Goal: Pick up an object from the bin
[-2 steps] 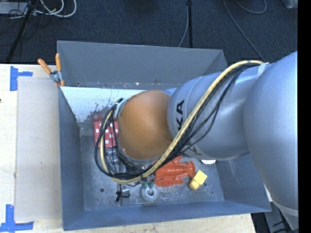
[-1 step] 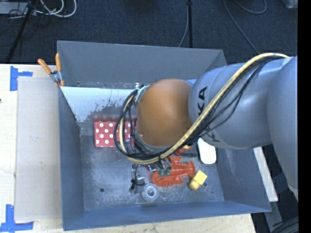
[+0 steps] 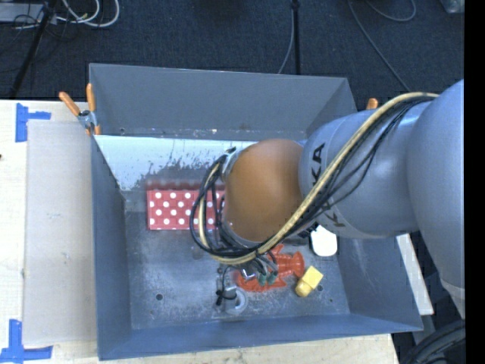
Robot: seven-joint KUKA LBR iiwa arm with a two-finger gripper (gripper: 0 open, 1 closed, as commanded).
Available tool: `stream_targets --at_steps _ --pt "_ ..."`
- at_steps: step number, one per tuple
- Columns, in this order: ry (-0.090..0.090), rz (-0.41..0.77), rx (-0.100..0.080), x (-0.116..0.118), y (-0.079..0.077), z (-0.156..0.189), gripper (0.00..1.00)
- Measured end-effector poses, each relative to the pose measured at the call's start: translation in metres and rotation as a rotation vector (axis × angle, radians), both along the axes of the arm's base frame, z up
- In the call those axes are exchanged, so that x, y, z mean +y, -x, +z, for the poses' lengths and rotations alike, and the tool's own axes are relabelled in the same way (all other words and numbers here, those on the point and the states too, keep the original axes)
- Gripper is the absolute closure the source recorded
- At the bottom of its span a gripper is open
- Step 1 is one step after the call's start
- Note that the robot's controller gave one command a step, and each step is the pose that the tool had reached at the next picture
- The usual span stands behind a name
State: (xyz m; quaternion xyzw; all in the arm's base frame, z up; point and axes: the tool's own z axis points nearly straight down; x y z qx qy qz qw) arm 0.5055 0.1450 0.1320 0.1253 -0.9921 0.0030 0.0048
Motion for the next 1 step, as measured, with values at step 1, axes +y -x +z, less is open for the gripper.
stream_targets --at_steps 1 --pt "-0.006 0.209 0.007 0.0183 0.0111 0.043 0.0"
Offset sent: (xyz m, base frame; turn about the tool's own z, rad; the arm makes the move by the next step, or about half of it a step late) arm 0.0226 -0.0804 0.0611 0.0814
